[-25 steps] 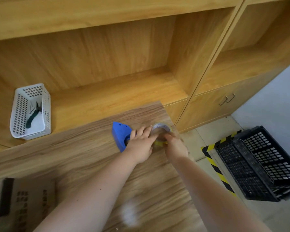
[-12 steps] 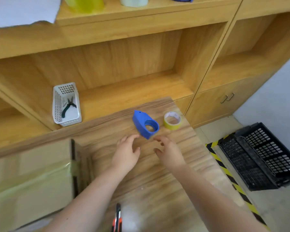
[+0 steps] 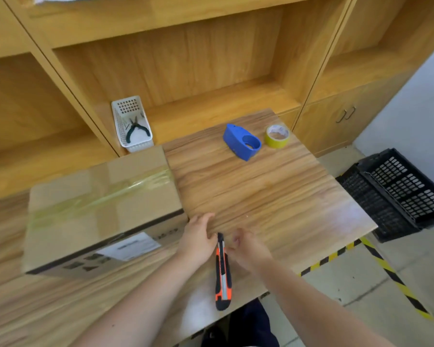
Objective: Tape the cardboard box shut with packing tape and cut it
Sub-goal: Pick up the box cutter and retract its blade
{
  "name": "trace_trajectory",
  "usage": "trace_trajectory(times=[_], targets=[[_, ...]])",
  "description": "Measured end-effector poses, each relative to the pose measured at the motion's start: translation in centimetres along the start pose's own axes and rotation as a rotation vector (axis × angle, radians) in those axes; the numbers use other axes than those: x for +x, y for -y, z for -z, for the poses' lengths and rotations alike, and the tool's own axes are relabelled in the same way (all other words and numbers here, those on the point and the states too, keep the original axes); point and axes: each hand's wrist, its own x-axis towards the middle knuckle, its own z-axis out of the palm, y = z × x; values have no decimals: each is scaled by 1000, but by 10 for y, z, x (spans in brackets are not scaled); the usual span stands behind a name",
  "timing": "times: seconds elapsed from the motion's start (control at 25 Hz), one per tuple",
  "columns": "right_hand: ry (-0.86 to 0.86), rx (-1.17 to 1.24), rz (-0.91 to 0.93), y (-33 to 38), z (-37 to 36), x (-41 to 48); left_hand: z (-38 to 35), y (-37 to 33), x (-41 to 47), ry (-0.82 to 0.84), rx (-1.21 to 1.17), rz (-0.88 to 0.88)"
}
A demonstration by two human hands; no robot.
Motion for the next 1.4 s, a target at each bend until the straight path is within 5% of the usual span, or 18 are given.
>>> trace_trajectory(times=[0.16, 0.32, 0.48, 0.8, 1.24, 1.4], targets=[[42, -268, -187, 8, -38, -18, 4, 5, -7, 34, -45, -18], [50, -358, -161, 12, -56, -19, 10, 6, -7, 33, -90, -3], [40, -115, -161, 10, -45, -23, 13, 9, -10, 32, -93, -3], [-164, 838, 85, 39, 31, -15, 31, -22, -1, -10, -160, -46], [-420, 766, 573, 202, 234, -27, 167, -164, 31, -208, -551, -254], [-281, 910, 704, 256, 280, -48, 212, -206, 33, -356, -637, -373]])
